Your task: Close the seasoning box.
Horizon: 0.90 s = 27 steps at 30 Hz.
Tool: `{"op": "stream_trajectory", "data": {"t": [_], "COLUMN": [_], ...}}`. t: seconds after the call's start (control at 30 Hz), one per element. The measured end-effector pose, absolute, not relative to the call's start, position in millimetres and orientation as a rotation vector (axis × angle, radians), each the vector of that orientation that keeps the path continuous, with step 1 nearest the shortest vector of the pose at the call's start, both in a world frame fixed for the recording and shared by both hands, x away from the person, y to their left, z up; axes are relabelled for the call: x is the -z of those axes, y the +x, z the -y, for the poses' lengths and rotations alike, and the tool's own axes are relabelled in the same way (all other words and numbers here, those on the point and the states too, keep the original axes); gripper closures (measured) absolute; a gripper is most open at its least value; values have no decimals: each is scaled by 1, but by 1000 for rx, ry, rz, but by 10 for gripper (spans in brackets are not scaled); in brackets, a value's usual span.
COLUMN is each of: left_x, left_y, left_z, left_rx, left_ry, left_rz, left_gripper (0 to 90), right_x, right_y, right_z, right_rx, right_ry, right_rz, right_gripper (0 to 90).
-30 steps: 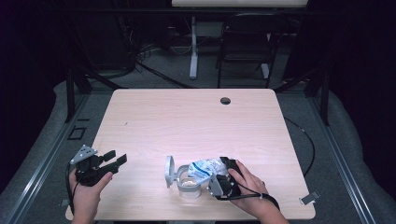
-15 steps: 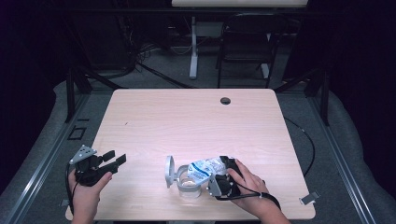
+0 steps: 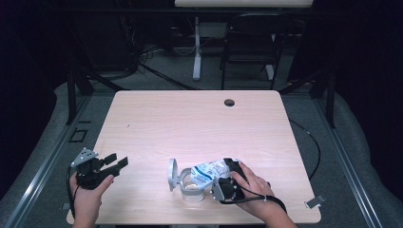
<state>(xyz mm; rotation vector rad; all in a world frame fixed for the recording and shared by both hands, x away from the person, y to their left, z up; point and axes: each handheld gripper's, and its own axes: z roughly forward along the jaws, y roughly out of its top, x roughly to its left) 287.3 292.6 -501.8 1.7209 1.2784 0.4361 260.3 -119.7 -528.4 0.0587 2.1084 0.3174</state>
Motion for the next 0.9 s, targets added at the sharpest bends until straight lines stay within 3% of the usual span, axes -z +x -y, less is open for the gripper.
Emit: {"op": "stream_trajectory", "data": {"t": [0.9], "left_x": [505], "left_y": [289], "left_z": [-293], "left_rx": [-434], "left_ry": [1724], "left_rz": [-1287], "left_gripper": [455], "right_x": [525], "right_y": [260], "right_z": [118], "right_rx": [-266], "right_ry": [3], "right_rz": [-2094], "right_gripper": [418]}}
